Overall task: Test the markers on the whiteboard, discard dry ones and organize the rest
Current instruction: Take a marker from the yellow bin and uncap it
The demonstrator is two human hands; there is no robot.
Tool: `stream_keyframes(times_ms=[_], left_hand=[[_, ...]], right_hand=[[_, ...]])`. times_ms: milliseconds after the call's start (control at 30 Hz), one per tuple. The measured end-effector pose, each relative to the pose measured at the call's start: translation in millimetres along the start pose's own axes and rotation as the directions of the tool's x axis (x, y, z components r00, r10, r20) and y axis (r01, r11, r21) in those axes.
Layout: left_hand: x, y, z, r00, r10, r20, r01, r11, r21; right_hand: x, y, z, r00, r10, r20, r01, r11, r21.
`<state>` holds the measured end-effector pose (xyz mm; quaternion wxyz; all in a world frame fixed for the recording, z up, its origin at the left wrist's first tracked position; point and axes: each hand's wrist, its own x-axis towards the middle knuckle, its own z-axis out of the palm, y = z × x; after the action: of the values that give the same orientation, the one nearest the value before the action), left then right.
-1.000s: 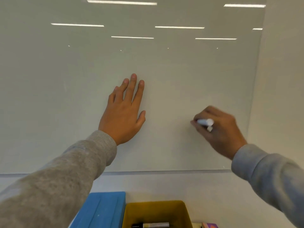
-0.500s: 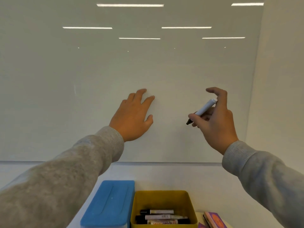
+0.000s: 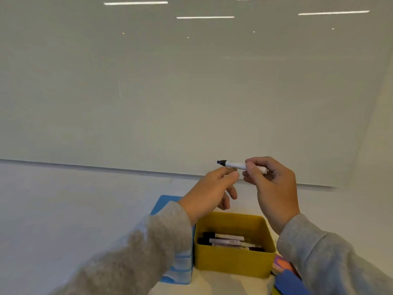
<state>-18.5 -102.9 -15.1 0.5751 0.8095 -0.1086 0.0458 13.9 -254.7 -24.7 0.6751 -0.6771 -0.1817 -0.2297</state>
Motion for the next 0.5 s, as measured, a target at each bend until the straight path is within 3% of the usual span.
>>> stream_keyframes(times_ms=[133, 333, 500], left_hand=[[-8.7, -28.9, 14.9, 0.990, -0.117, -0.073, 0.092, 0.956, -0.278], [-16.4, -62.7, 25.6, 0.963, -0.108, -0.246, 0.050, 0.972, -0.232], [-23.5, -71.2, 25.1, 0.938, -0.056, -0.342, -0.028, 0.971, -0.236]], right_hand=[[-23.3, 24.7, -1.6, 0.995, 0.071, 0.069, -0.064, 0.993, -0.095], [-40.5, 40.8, -4.9, 0.973, 0.145, 0.179, -0.115, 0.979, -0.168], [-43.5, 45.9, -5.7, 0.961, 0.075, 0.268, -0.015, 0.976, -0.218]])
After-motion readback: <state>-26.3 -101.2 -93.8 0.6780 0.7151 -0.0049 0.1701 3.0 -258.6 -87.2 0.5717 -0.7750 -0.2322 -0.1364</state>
